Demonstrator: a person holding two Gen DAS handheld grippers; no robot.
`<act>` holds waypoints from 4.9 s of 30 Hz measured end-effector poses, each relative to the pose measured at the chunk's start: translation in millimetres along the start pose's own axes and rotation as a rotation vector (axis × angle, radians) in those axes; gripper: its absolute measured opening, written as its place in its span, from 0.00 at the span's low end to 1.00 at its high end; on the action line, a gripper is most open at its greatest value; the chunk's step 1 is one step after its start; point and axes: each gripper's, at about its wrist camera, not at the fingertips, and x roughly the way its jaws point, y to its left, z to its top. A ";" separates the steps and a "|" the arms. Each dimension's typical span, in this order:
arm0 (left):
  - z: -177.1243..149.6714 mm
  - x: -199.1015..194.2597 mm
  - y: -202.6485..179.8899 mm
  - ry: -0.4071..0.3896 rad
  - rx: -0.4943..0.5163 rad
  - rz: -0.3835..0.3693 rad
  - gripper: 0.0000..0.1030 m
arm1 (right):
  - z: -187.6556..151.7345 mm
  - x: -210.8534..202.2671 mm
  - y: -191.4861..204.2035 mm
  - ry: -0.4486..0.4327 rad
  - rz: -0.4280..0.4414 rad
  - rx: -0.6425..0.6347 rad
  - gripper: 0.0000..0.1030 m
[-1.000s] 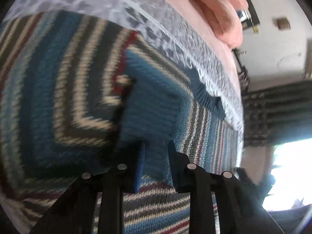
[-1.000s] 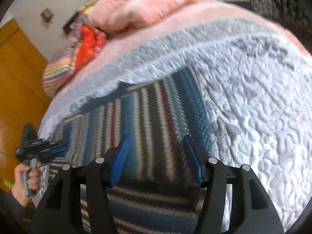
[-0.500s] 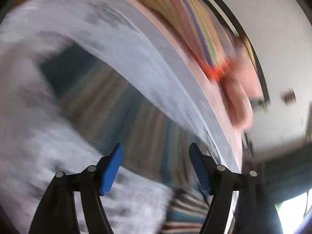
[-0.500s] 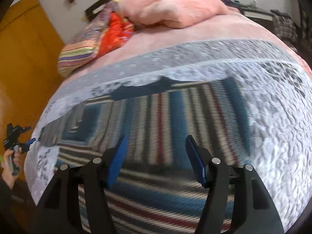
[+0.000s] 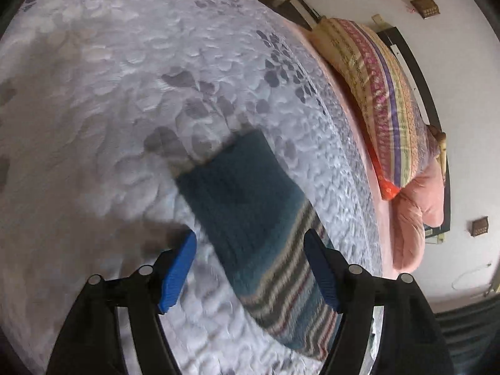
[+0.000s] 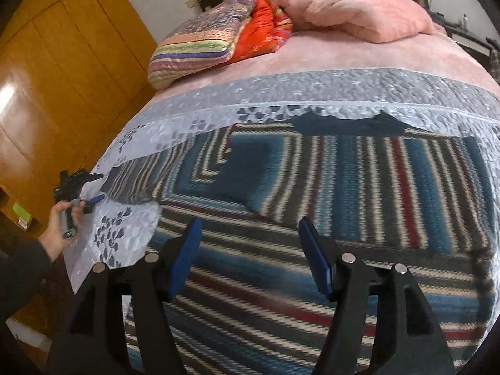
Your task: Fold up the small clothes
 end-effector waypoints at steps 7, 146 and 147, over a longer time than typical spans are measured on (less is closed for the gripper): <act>2.7 -0.8 3.6 -0.031 0.015 0.003 0.44 | -4.6 3.2 9.1 0.017 0.009 0.001 0.63; -266.3 177.7 -303.7 0.547 0.558 -0.153 0.74 | 62.2 62.8 -258.0 0.239 0.081 0.491 0.09; -266.2 185.4 -298.8 0.550 0.548 -0.138 0.71 | 56.4 68.0 -262.9 0.244 0.062 0.483 0.03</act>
